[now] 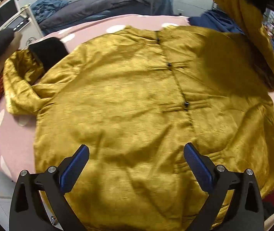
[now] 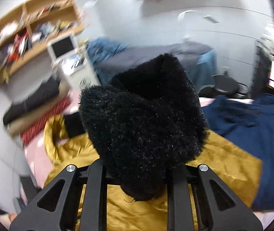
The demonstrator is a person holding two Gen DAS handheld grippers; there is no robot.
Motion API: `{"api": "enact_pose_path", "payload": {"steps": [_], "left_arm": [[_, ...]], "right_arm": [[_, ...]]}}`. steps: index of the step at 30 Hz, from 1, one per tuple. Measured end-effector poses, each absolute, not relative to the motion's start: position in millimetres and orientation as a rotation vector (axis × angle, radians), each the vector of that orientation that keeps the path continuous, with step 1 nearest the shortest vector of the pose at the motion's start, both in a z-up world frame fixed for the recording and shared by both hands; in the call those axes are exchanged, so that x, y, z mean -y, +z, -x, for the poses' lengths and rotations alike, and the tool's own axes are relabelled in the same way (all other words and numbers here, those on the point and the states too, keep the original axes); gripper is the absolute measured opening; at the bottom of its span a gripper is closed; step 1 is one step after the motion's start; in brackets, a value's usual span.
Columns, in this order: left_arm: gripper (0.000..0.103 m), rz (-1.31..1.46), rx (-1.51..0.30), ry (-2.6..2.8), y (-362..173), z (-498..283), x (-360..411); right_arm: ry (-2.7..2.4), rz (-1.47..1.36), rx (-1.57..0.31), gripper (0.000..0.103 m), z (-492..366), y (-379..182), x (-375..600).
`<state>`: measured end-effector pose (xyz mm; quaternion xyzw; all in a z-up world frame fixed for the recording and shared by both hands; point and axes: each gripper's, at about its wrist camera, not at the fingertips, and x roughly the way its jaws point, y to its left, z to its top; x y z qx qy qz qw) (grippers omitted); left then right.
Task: Fold large clothes
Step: 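Grasp the black fur cuff with the right tool and lift it, then lay the fur cuff sleeve across the jacket body and open the right tool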
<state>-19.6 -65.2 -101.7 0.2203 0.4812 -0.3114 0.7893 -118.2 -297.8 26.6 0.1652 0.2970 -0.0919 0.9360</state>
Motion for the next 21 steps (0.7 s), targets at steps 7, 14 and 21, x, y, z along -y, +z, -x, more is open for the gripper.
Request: {"api": "enact_pose_path", "payload": {"steps": [7, 14, 21], "left_arm": [[0.096, -0.393, -1.043, -0.54, -93, -13, 22], [0.096, -0.358, -1.072, -0.475, -100, -30, 0], [0.096, -0.353, -1.066, -0.451, -96, -38, -1]], "right_arm": [[-0.077, -0.17, -0.703, 0.02, 42, -12, 200], [-0.038, -0.121, -0.823, 0.021, 12, -64, 152], [-0.041, -0.103, -0.893, 0.078, 7, -94, 130]]}}
